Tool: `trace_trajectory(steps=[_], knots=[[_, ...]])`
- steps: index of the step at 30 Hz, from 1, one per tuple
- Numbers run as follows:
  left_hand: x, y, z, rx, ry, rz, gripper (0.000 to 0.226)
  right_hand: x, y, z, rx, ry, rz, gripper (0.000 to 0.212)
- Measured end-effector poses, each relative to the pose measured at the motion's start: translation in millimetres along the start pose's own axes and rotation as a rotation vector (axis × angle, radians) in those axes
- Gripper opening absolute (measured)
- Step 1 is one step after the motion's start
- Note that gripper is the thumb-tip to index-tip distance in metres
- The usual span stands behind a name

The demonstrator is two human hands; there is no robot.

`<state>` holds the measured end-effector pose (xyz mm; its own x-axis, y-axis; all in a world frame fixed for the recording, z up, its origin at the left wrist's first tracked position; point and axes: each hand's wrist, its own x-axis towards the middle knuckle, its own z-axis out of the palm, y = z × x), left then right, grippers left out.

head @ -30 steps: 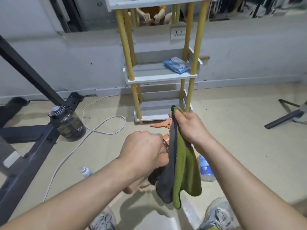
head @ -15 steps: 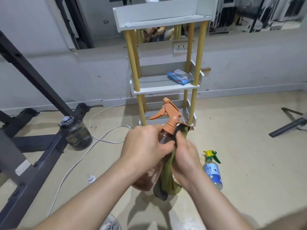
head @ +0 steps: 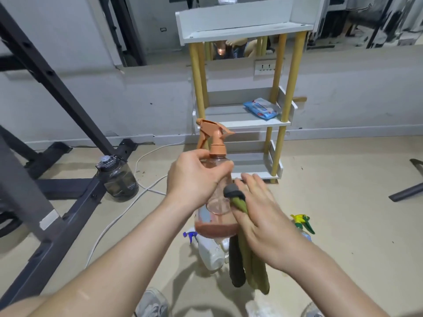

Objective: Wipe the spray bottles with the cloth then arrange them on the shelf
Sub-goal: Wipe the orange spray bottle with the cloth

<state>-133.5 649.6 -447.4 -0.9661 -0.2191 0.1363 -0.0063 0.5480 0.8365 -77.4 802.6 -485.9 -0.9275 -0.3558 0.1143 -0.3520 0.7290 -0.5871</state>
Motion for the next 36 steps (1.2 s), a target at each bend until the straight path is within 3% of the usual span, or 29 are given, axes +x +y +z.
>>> trace_trajectory(steps=[3,5,8,10,15,18,23,26,28,29,31,33,36], knots=[[0.7,8.1,-5.2,0.072,0.033,0.059,0.040,8.3,-12.6,-33.3,-0.344,0.182,-0.050,0.059],[4.6,14.6,-11.4,0.098,0.064,0.099,0.042,16.3,-17.4,-54.1,-0.341,0.222,-0.093,0.046],[15.3,25.1,-21.3,0.106,0.106,0.121,0.038,34.0,-16.6,-79.2,0.217,0.244,-0.085,0.017],[20.9,33.0,-24.5,0.061,0.104,0.108,0.031,47.1,-19.9,-87.2,0.609,0.205,-0.029,0.017],[34.8,38.4,-18.1,-0.150,0.062,0.051,0.022,79.8,-15.2,-75.6,1.117,0.257,0.018,0.039],[38.9,37.5,-21.2,-0.237,0.063,0.025,0.018,94.6,-19.3,-60.1,1.139,0.281,-0.014,0.050],[46.9,34.2,-32.5,-0.400,0.055,0.014,0.027,108.2,-27.2,-41.7,1.169,-0.018,-0.072,0.052],[49.4,32.5,-31.4,-0.352,0.073,0.013,0.029,109.9,-27.8,-35.9,0.967,-0.150,-0.091,0.101],[48.0,35.4,-28.2,-0.346,0.050,0.039,0.021,112.6,-30.0,-31.9,0.886,-0.084,-0.065,0.124],[46.8,38.5,-28.0,-0.383,0.017,0.055,0.017,113.7,-30.1,-32.2,0.886,-0.045,-0.065,0.124],[46.1,42.4,-33.9,-0.431,-0.049,0.089,0.014,114.4,-30.9,-38.2,0.915,-0.006,-0.091,0.102],[51.3,38.5,-41.9,-0.389,-0.071,0.180,0.022,113.4,-28.8,-46.2,0.960,0.013,-0.089,0.082],[57.8,25.2,-45.4,-0.359,-0.041,0.235,0.035,111.8,-20.7,-59.1,1.140,-0.046,-0.079,0.070]])
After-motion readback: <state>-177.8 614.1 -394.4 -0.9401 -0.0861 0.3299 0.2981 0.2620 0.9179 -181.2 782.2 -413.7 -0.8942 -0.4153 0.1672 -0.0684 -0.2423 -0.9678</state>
